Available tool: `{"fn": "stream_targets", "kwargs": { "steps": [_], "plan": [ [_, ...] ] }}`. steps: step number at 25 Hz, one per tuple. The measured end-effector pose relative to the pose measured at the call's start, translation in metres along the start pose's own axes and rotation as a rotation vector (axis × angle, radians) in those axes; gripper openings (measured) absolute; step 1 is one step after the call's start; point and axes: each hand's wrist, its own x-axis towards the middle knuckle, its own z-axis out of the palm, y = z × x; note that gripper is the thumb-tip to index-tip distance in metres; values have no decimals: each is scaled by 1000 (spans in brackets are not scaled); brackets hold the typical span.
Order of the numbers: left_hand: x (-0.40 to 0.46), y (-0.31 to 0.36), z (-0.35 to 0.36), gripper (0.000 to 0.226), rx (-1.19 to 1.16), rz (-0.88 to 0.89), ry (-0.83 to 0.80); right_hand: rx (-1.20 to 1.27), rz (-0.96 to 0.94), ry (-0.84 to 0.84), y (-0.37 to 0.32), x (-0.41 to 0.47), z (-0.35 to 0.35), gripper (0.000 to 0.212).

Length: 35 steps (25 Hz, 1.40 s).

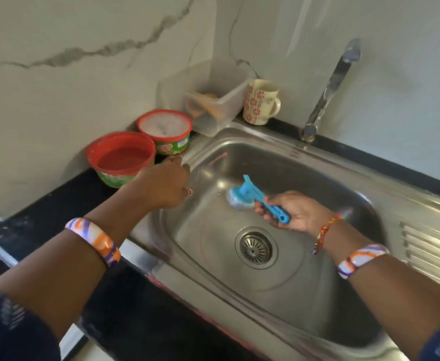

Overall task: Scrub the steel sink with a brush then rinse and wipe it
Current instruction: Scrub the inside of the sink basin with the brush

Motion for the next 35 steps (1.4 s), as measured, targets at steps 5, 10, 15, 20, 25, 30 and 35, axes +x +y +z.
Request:
{"fn": "stream_targets", "kwargs": {
  "steps": [5,10,15,20,25,30,35],
  "plan": [
    [11,-3,27,62,46,-155,-44,-581,-278,250,31,83,6,17],
    [13,4,29,70,158,-226,-78,-1083,-681,-190,74,76,41,36],
    [18,7,22,45,390,-216,-35,-1163,-769,-291,74,93,13,39],
    [24,9,21,41,470,-199,-39,-1173,-607,186,45,135,8,42],
    [25,0,20,46,401,-174,-16,-1120,-796,-489,93,83,27,40],
    [21,-4,21,48,327,-189,41,-1156,-640,200,31,157,14,40],
    [25,-3,20,46,363,-174,33,-1104,-726,-370,82,87,47,41]
  ]
}}
